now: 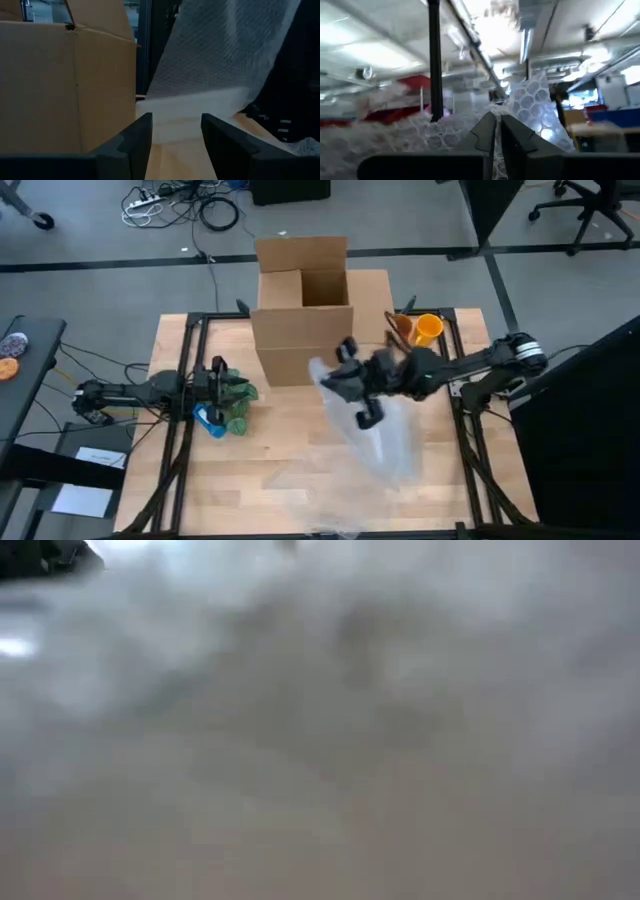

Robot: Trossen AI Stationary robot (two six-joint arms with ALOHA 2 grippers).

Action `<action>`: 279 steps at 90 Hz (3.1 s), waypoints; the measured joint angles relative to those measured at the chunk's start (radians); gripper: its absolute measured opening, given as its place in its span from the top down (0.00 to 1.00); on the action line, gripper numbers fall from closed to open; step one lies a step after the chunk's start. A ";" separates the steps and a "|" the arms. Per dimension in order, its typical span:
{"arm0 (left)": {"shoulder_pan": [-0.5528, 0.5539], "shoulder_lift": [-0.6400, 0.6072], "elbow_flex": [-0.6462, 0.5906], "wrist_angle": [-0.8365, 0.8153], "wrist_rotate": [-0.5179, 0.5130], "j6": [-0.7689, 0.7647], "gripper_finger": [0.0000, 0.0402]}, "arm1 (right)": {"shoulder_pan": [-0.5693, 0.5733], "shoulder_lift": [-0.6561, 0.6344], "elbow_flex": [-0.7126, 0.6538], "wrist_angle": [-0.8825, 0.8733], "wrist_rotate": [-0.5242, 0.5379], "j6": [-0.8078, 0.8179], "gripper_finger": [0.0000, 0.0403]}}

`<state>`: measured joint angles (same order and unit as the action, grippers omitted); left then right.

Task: Wrap mug
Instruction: Wrap the yellow mug with the bubble wrap

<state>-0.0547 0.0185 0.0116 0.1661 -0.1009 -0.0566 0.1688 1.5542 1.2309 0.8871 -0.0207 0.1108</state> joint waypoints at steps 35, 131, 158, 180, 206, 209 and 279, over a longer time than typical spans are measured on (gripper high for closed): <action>0.000 0.000 0.000 0.002 0.000 0.000 0.61 | -0.101 0.362 0.674 -0.396 -0.186 0.000 1.00; 0.000 0.000 0.000 0.000 0.000 0.000 0.61 | -0.143 0.559 1.082 -1.414 -0.330 -0.130 1.00; 0.000 0.000 0.000 0.000 0.000 0.000 0.61 | -0.011 0.555 1.082 -1.981 -0.134 -0.094 1.00; 0.000 0.000 0.000 0.000 0.000 0.000 0.61 | 0.093 0.554 0.931 -2.002 -0.016 -0.035 0.99; 0.000 0.000 0.000 0.000 0.000 0.000 0.61 | 0.107 0.555 0.694 -1.921 0.001 0.004 0.86; 0.000 0.000 0.000 0.000 0.000 0.000 0.61 | 0.104 0.557 0.678 -1.906 0.002 0.010 0.84; 0.000 0.001 0.000 0.053 0.000 -0.009 0.61 | 0.224 0.553 0.749 -1.836 -0.206 0.298 0.58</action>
<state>-0.0545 0.0193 0.0120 0.2193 -0.1013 -0.0654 0.3930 2.1072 1.9801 -0.9484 -0.2269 0.4084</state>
